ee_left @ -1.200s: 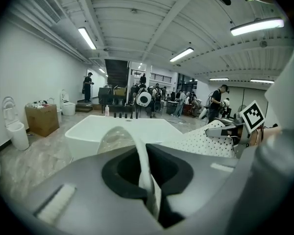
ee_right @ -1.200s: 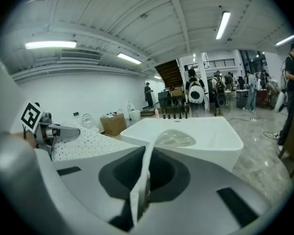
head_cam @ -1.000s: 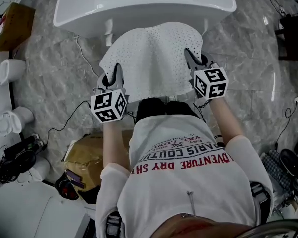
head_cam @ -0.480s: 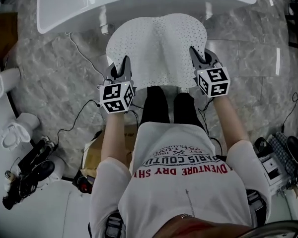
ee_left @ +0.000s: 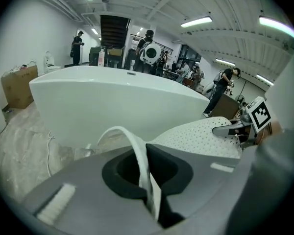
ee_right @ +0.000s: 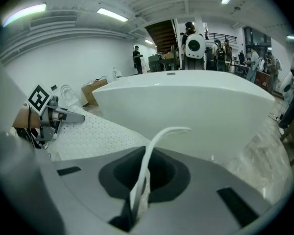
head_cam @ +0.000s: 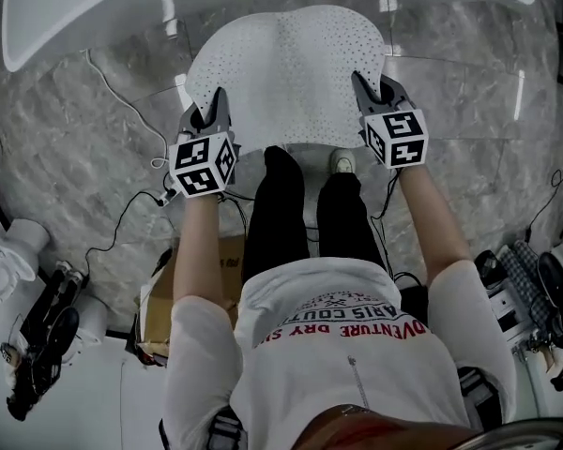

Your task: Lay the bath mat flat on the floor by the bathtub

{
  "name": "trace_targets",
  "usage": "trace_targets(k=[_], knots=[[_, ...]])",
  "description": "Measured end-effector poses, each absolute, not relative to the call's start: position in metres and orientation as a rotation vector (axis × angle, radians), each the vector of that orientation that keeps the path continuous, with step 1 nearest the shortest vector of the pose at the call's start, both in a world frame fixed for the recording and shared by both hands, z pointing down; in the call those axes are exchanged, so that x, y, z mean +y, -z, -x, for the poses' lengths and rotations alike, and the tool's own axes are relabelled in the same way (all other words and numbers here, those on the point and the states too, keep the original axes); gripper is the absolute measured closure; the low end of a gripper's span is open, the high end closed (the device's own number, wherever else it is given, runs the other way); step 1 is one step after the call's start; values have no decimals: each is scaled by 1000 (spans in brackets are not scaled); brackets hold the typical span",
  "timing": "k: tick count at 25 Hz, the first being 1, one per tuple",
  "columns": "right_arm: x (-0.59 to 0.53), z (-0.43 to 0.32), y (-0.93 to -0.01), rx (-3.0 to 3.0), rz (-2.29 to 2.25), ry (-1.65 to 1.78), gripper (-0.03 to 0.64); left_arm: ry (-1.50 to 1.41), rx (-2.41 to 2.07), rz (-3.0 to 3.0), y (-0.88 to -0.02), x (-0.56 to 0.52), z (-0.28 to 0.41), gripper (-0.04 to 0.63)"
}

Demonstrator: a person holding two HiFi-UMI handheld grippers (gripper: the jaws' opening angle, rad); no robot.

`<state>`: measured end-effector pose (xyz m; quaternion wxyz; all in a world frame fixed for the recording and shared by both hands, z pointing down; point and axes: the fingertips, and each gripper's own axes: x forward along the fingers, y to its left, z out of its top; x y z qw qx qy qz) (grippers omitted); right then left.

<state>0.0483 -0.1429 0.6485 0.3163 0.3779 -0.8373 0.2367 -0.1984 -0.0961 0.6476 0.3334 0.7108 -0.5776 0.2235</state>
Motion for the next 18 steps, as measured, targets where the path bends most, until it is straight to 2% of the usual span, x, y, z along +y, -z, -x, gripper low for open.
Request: trace_targets(k=[12, 18], knots=[[-191, -60, -889, -2202, -959, -518, 597, -579, -1547, -1871, -886, -143, 215, 577], [-217, -67, -976, -2199, -979, -474, 597, -594, -1526, -1945, -967, -164, 205, 575]])
